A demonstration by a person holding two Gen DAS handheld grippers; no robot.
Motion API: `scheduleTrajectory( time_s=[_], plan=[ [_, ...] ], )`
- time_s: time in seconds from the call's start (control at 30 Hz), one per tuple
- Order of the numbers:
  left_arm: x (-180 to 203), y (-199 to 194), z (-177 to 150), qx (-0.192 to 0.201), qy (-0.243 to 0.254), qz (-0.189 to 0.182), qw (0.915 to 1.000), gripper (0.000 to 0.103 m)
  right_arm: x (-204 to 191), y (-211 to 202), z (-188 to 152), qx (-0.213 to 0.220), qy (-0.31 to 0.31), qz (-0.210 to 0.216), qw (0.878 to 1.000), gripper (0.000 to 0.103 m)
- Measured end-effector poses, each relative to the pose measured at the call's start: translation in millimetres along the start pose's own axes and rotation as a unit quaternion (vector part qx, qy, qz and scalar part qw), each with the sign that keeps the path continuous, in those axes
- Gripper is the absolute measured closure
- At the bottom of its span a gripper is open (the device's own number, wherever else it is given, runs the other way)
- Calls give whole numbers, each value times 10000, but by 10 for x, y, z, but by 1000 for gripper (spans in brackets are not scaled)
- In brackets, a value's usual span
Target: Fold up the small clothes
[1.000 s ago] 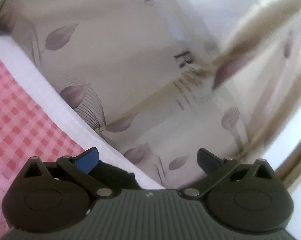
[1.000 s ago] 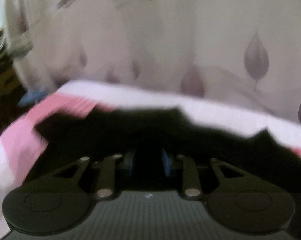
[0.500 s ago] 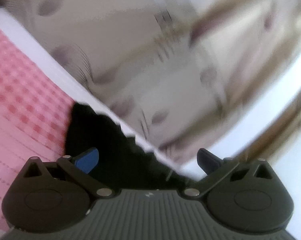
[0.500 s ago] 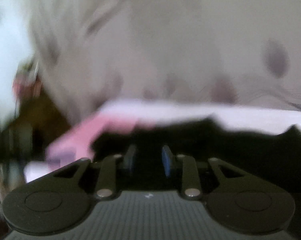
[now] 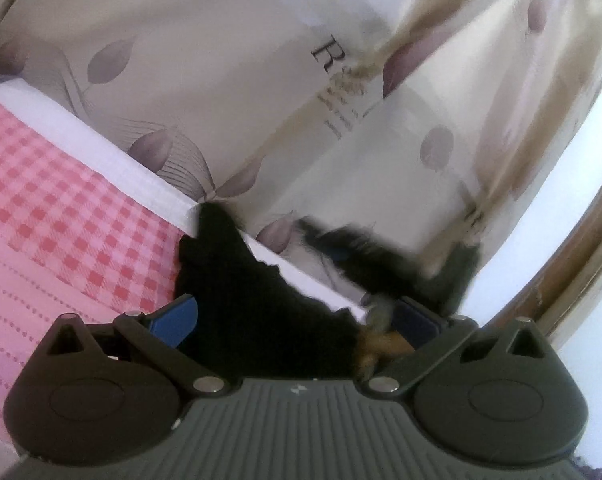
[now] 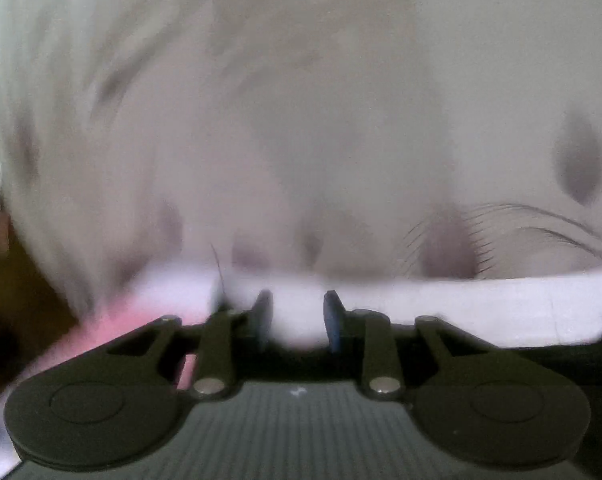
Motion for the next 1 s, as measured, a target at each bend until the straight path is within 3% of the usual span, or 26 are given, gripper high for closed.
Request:
scheduleTrajectory(
  time_s=[0.1, 0.2, 0.27, 0.33, 0.4, 0.5, 0.63, 0.73, 0.8, 0.9, 1.0],
  plan=[
    [99, 90, -32, -155, 364, 121, 9991, 0, 243, -428, -113, 129, 78, 135, 9998, 75],
    [168, 187, -62, -160, 540, 96, 9984, 0, 460, -985, -437, 160, -37, 101, 9998, 75],
    [185, 261, -71, -113, 495, 17, 9987, 0, 616, -1351, -686, 9, -312, -297, 9991, 75],
    [188, 361, -71, -38, 445, -30, 9990, 0, 678, -1549, -926, -334, -853, -1029, 9905, 75],
    [189, 490, -75, 1, 504, 119, 9987, 0, 842, -1680, -1061, -663, -1090, -1462, 9810, 75],
    [123, 704, -122, -78, 665, 468, 9967, 0, 1082, -1739, -993, -874, -1022, -1679, 9766, 75],
    [-30, 841, -205, -135, 591, 751, 9953, 0, 1328, -1551, -606, -881, -1035, -1799, 9742, 75],
    [-152, 849, -263, -52, 379, 702, 9968, 0, 1574, -1525, -333, -391, -780, -1739, 9809, 76],
    [-179, 838, -288, 44, 356, 688, 9970, 0, 1819, -1594, -99, 253, 30, -1516, 9881, 76],
    [-163, 848, -303, 122, 429, 718, 9964, 0, 2071, -1862, 60, 1198, 1060, -941, 9826, 75],
    [-153, 846, -321, 152, 451, 697, 9964, 0, 2146, -2098, -85, 1141, 1281, -883, 9812, 75]
  ],
)
Point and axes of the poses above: each gripper's, at about its wrist camera, not at the fingertips, and y roughly the way its jaws point, x to its right, z to its top, the point moved 4 cm from there along y, roughly the way its jaws point, and after that the axes turned 13 degrees about -x, right-handed, at the moved point
